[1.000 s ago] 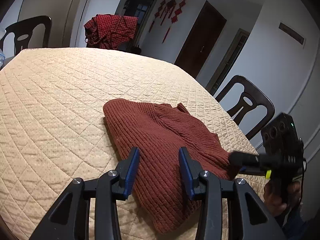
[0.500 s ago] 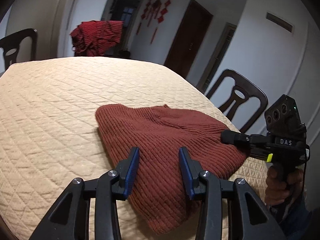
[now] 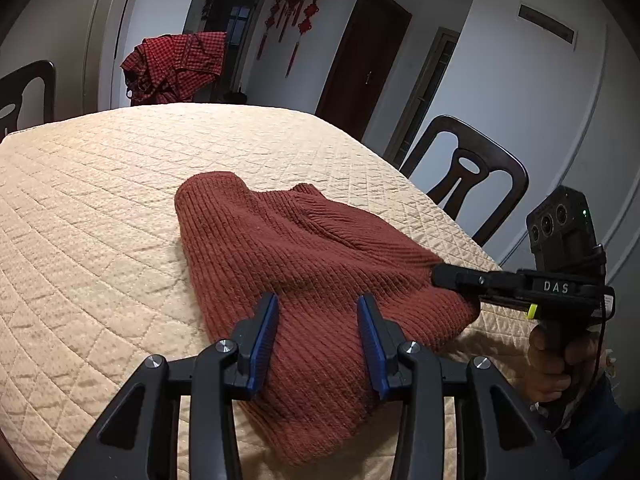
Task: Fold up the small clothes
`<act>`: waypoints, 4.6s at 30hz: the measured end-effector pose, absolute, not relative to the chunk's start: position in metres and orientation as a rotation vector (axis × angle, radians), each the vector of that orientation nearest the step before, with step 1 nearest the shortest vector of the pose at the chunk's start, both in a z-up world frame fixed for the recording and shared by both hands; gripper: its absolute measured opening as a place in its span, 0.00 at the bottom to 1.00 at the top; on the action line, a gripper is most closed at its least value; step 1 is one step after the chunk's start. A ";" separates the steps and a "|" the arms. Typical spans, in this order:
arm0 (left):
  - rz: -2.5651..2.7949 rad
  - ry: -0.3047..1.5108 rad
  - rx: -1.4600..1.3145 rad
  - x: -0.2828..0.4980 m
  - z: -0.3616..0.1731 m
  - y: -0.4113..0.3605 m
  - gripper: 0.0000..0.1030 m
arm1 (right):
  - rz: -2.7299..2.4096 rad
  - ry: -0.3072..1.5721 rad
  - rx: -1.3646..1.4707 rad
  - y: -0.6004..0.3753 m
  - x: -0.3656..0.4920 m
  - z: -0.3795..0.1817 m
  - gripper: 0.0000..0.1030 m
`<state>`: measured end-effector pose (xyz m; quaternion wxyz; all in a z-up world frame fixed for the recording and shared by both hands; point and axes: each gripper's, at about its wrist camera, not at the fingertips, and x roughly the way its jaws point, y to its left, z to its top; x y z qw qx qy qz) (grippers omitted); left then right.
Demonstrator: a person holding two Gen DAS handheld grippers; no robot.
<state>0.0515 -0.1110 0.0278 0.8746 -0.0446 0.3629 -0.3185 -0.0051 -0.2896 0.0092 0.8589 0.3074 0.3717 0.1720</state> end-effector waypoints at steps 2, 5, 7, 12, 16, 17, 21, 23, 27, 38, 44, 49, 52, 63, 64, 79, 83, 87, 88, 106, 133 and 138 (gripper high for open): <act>-0.663 0.757 -0.082 0.052 0.028 -0.113 0.42 | 0.365 0.762 0.636 -0.288 -0.002 0.016 0.11; -0.668 0.760 -0.082 0.054 0.029 -0.114 0.42 | 0.373 0.724 0.601 -0.285 -0.003 0.028 0.11; -0.667 0.761 -0.084 0.055 0.027 -0.115 0.42 | 0.365 0.745 0.590 -0.285 0.000 0.021 0.11; -0.666 0.760 -0.072 0.051 0.028 -0.117 0.42 | 0.338 0.817 0.674 -0.298 0.002 -0.011 0.11; -0.654 0.727 -0.070 0.052 0.041 -0.108 0.42 | 0.309 0.777 0.606 -0.301 -0.006 0.010 0.11; -0.640 0.719 -0.065 0.054 0.043 -0.106 0.42 | 0.302 0.762 0.584 -0.300 -0.009 0.017 0.11; -0.614 0.743 -0.085 0.064 0.039 -0.099 0.42 | 0.352 0.703 0.493 -0.285 -0.017 0.040 0.11; -0.613 0.746 -0.074 0.063 0.036 -0.102 0.42 | 0.389 0.730 0.453 -0.271 -0.016 0.036 0.11; -0.628 0.746 -0.036 0.054 0.029 -0.110 0.42 | 0.360 0.828 0.393 -0.261 -0.017 0.001 0.07; -0.595 0.708 -0.037 0.075 0.045 -0.109 0.42 | 0.354 0.732 0.381 -0.258 0.004 0.030 0.09; -0.568 0.768 -0.016 0.089 0.019 -0.119 0.42 | 0.282 0.793 0.379 -0.263 0.035 -0.001 0.08; -0.570 0.774 -0.034 0.089 0.019 -0.118 0.42 | 0.247 0.799 0.449 -0.283 0.029 -0.006 0.06; -0.556 0.769 -0.041 0.097 0.027 -0.115 0.42 | 0.245 0.787 0.415 -0.281 0.031 0.007 0.07; -0.512 0.833 0.008 0.131 0.011 -0.133 0.43 | 0.173 0.846 0.372 -0.284 0.078 -0.006 0.09; -0.510 0.832 0.007 0.129 0.013 -0.132 0.43 | 0.170 0.843 0.368 -0.286 0.076 -0.004 0.09; -0.572 0.771 0.039 0.036 0.043 -0.103 0.38 | 0.360 0.738 0.166 -0.243 -0.018 0.036 0.09; -0.561 0.777 0.065 0.019 0.032 -0.103 0.31 | 0.329 0.796 0.136 -0.241 -0.020 0.017 0.09; -0.549 0.782 0.055 0.024 0.028 -0.104 0.31 | 0.312 0.811 0.159 -0.246 -0.016 0.006 0.06; -0.543 0.782 0.054 0.024 0.027 -0.105 0.31 | 0.309 0.812 0.158 -0.245 -0.016 0.007 0.06; -0.456 0.767 0.017 0.030 0.040 -0.105 0.39 | 0.307 0.766 0.222 -0.251 -0.015 0.028 0.20; -0.505 0.886 -0.245 0.083 0.005 -0.089 0.55 | 0.379 0.864 0.587 -0.310 0.060 -0.011 0.54; -0.511 0.896 -0.253 0.082 0.001 -0.092 0.55 | 0.456 0.883 0.576 -0.303 0.048 -0.014 0.54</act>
